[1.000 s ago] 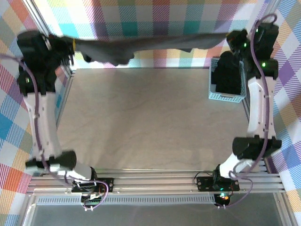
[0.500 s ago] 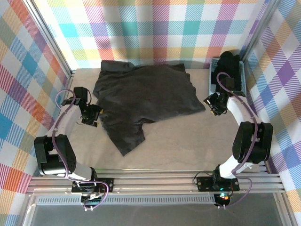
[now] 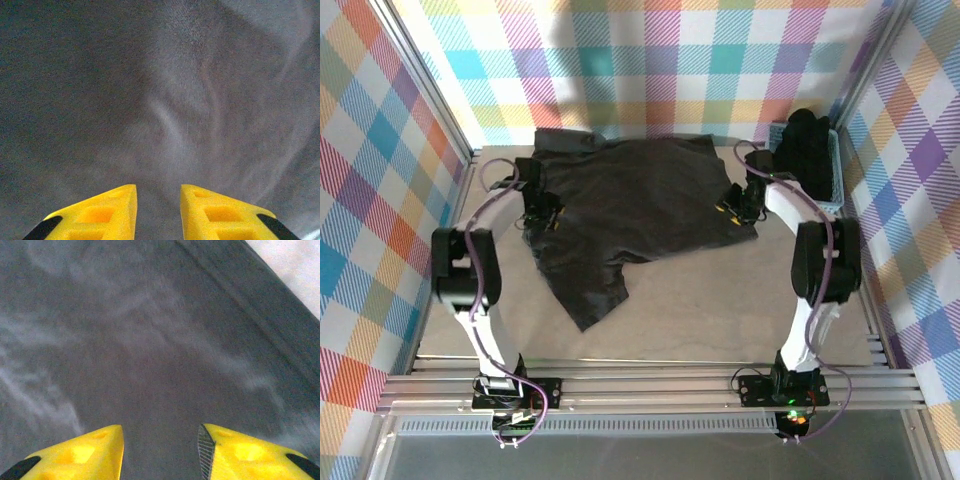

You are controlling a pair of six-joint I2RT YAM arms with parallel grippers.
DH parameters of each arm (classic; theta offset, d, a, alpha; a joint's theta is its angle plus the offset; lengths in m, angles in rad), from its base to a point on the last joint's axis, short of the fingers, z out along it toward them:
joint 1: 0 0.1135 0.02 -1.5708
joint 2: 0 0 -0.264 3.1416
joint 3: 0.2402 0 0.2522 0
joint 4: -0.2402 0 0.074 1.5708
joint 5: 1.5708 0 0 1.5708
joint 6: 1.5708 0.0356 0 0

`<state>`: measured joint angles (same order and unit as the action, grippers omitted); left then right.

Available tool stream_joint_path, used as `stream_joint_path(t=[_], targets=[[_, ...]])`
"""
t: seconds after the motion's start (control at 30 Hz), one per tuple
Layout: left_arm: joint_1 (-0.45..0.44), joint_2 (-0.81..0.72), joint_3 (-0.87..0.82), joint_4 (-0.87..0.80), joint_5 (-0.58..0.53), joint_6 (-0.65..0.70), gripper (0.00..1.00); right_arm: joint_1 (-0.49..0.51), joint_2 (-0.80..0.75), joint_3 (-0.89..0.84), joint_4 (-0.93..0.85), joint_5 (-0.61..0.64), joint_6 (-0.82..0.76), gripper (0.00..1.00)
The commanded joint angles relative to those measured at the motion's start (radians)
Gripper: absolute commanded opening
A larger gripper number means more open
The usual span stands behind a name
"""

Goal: Fold and stack the t-shirts

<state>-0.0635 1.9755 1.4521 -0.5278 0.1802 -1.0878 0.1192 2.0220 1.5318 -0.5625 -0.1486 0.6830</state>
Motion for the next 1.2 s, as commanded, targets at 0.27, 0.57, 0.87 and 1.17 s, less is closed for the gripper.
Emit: stream_joint_path(t=[0.27, 0.57, 0.87, 1.17], targets=[[0.071, -0.025, -0.277, 0.013, -0.090, -0.076, 0.22, 0.044, 0.166, 0.084, -0.185, -0.077, -0.002, 0.45], [0.204, -0.245, -0.570, 0.038, -0.079, 0.003, 0.22, 0.219, -0.008, -0.146, -0.217, -0.024, 0.131, 0.46], [0.114, -0.129, -0.448, 0.011, 0.006, 0.025, 0.21, 0.071, -0.061, -0.234, -0.305, 0.088, 0.133, 0.46], [-0.088, -0.044, -0.305, -0.032, -0.009, 0.029, 0.21, -0.098, -0.100, -0.268, -0.269, 0.050, 0.050, 0.46]])
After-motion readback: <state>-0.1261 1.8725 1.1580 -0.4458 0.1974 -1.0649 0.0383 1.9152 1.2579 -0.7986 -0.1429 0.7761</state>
